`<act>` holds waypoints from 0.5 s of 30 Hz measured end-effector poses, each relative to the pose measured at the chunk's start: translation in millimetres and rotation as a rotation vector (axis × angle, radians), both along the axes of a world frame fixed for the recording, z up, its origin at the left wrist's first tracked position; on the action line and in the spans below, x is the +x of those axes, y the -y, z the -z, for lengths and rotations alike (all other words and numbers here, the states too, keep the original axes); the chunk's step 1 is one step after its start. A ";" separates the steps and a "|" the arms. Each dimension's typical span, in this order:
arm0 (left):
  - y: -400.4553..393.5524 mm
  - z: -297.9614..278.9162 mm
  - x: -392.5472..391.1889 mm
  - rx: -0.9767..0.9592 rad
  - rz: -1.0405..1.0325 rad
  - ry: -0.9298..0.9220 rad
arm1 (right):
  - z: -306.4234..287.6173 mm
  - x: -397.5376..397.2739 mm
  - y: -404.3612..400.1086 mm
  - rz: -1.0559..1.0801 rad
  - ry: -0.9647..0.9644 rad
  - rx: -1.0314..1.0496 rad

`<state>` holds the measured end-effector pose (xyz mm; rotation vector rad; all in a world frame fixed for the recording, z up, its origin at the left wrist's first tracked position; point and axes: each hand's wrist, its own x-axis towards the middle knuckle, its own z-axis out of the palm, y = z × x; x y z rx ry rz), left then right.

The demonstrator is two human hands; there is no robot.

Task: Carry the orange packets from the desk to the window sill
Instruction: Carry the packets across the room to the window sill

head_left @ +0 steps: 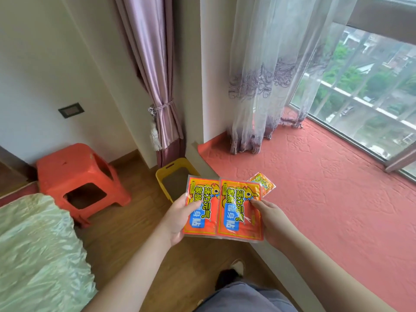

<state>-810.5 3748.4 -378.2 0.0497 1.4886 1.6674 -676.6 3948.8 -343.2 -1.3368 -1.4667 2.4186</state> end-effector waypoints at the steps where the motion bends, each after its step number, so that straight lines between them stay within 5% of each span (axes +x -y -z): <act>1: -7.0 0.8 -7.4 -0.006 0.011 -0.001 | 1.1 -7.1 -5.2 0.003 0.001 -0.004; 15: -130.9 3.1 -109.9 -0.053 0.193 0.020 | 16.4 -88.6 -108.9 0.110 -0.001 -0.092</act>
